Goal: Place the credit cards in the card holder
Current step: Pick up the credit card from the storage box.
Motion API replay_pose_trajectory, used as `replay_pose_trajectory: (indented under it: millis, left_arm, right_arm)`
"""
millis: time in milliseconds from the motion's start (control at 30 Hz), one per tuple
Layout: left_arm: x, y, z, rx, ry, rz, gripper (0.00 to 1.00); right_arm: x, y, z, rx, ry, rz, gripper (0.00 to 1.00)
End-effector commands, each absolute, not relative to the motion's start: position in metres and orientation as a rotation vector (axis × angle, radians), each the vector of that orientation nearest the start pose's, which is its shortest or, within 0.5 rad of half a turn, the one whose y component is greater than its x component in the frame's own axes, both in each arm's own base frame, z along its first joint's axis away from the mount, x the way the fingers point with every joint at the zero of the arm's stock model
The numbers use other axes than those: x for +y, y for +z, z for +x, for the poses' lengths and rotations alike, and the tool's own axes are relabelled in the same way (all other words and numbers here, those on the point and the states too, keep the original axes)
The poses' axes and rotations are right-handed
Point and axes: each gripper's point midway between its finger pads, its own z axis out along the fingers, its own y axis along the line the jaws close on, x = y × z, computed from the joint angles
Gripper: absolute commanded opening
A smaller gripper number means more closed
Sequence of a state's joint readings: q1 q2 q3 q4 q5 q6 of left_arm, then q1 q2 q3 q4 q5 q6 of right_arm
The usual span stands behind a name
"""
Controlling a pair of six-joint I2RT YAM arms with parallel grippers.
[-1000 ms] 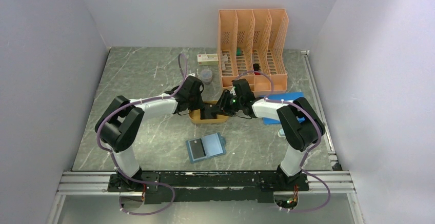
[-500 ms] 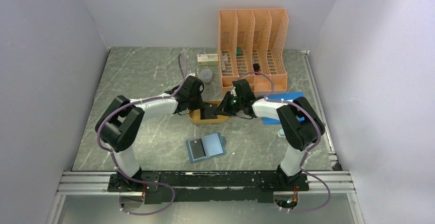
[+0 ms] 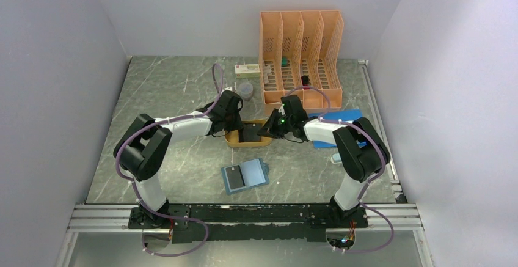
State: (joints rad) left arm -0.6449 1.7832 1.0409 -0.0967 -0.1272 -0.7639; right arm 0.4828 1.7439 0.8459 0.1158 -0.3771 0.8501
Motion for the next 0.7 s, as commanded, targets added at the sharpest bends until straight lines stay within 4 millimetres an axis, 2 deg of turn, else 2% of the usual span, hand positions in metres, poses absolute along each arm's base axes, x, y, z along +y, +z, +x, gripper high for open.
replay_pose_trajectory:
  millis: [0, 300, 433, 533, 667]
  left_arm:
    - [-0.245, 0.010, 0.335, 2.566, -0.333, -0.210, 0.16]
    - [-0.249, 0.023, 0.339, 2.542, -0.361, -0.208, 0.16]
    - [-0.253, 0.034, 0.342, 2.523, -0.386, -0.206, 0.16]
    - [-0.256, 0.046, 0.346, 2.498, -0.408, -0.207, 0.16]
    - [-0.259, 0.068, 0.351, 2.459, -0.439, -0.214, 0.16]
  right_arm:
    - [0.265, 0.046, 0.314, 2.531, 1.038, 0.282, 0.00]
    - [0.269, 0.098, 0.308, 2.459, 1.126, 0.287, 0.00]
    - [0.269, 0.113, 0.306, 2.447, 1.153, 0.316, 0.00]
    - [0.268, 0.119, 0.300, 2.485, 1.157, 0.387, 0.00]
    - [0.263, 0.131, 0.292, 2.517, 1.178, 0.590, 0.00]
